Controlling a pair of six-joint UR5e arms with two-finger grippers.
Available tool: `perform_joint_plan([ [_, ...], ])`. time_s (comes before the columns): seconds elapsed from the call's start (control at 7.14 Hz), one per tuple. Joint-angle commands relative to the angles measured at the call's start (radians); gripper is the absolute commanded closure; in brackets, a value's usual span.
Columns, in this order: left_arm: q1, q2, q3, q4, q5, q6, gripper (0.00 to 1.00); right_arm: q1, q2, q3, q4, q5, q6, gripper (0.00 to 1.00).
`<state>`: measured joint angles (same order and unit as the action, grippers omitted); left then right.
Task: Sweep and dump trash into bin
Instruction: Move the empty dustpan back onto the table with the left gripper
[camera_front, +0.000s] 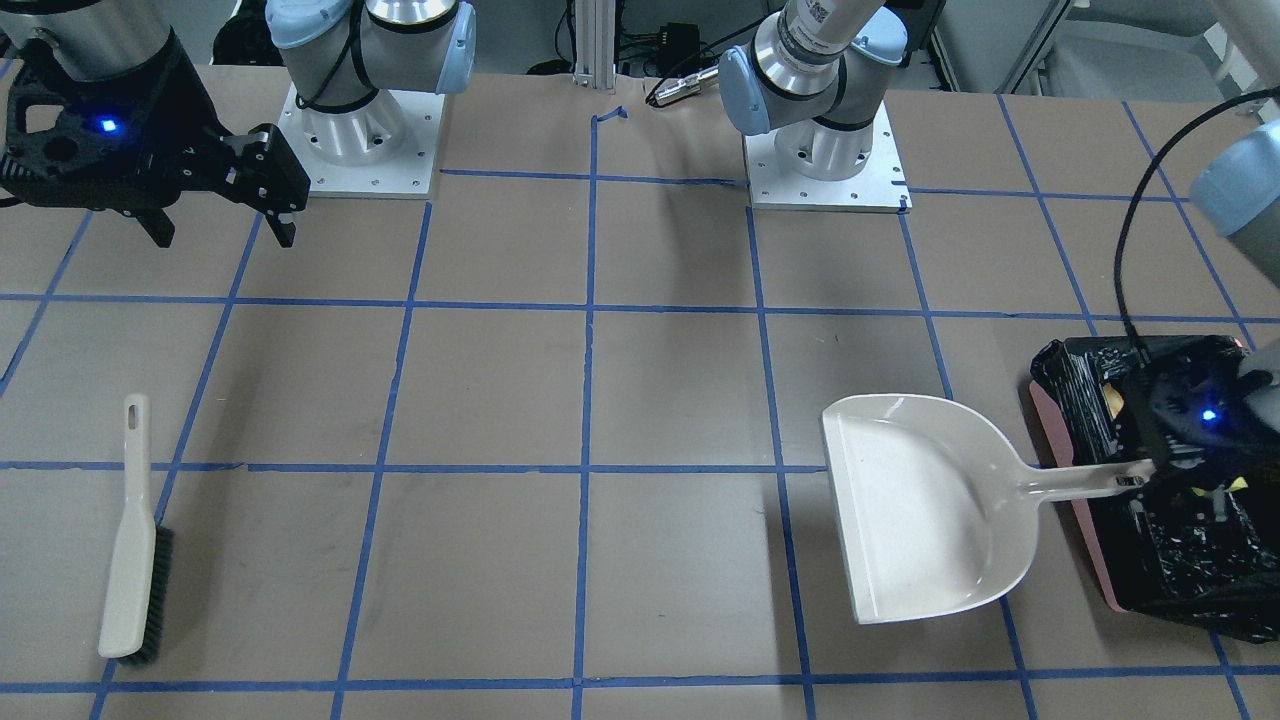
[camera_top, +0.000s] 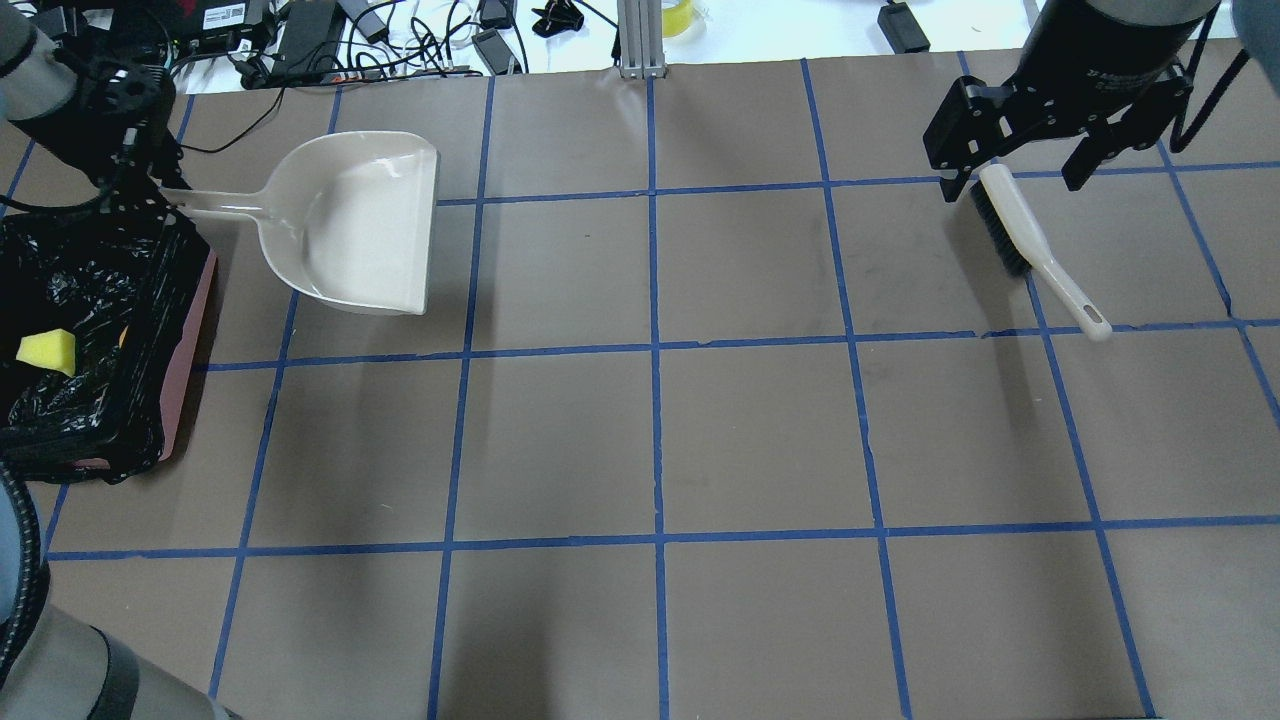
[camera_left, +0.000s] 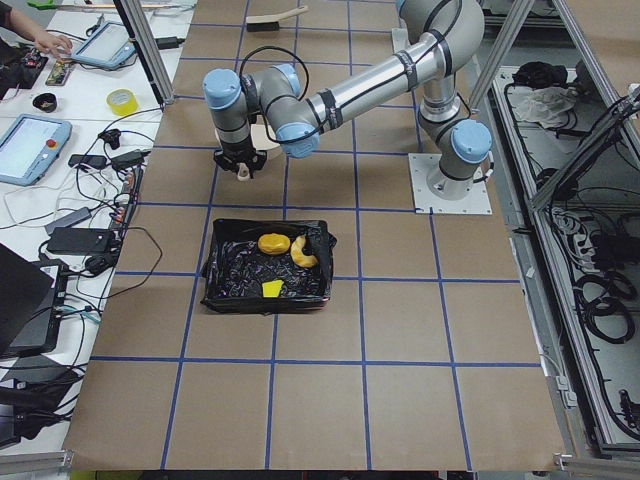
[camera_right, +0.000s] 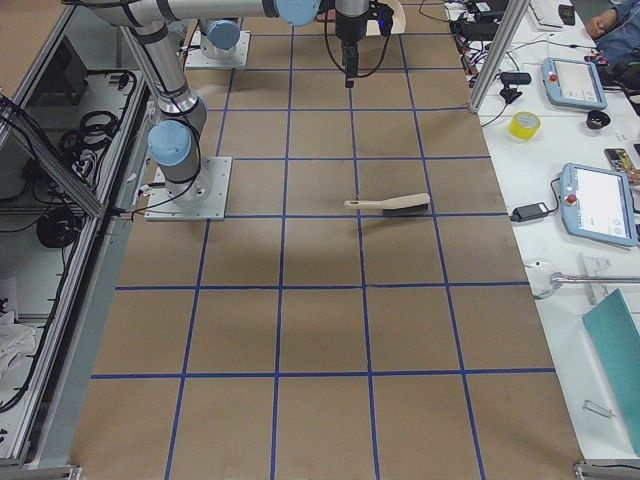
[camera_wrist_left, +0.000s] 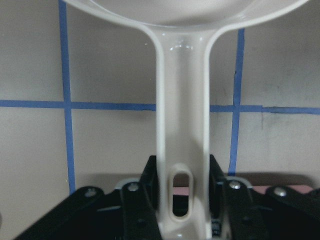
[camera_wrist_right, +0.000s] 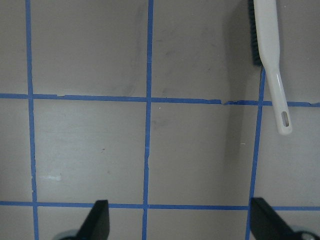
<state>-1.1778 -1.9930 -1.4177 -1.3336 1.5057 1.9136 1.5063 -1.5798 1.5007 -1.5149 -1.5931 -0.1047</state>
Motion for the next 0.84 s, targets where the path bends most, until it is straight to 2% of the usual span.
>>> perform_joint_plan([
  [0.0, -0.101, -0.097, -0.012, 0.106, -0.001, -0.062, 1.00, 0.000, 0.000, 0.001, 0.001, -0.010, -0.004, 0.00],
  [0.28, -0.115, -0.142, -0.017, 0.143, -0.001, -0.061, 1.00, 0.000, 0.001, 0.001, 0.001, -0.011, -0.004, 0.00],
  [0.7, -0.118, -0.148, -0.029, 0.152, 0.002, -0.060, 1.00, -0.001, 0.001, 0.001, 0.001, -0.008, -0.004, 0.00],
])
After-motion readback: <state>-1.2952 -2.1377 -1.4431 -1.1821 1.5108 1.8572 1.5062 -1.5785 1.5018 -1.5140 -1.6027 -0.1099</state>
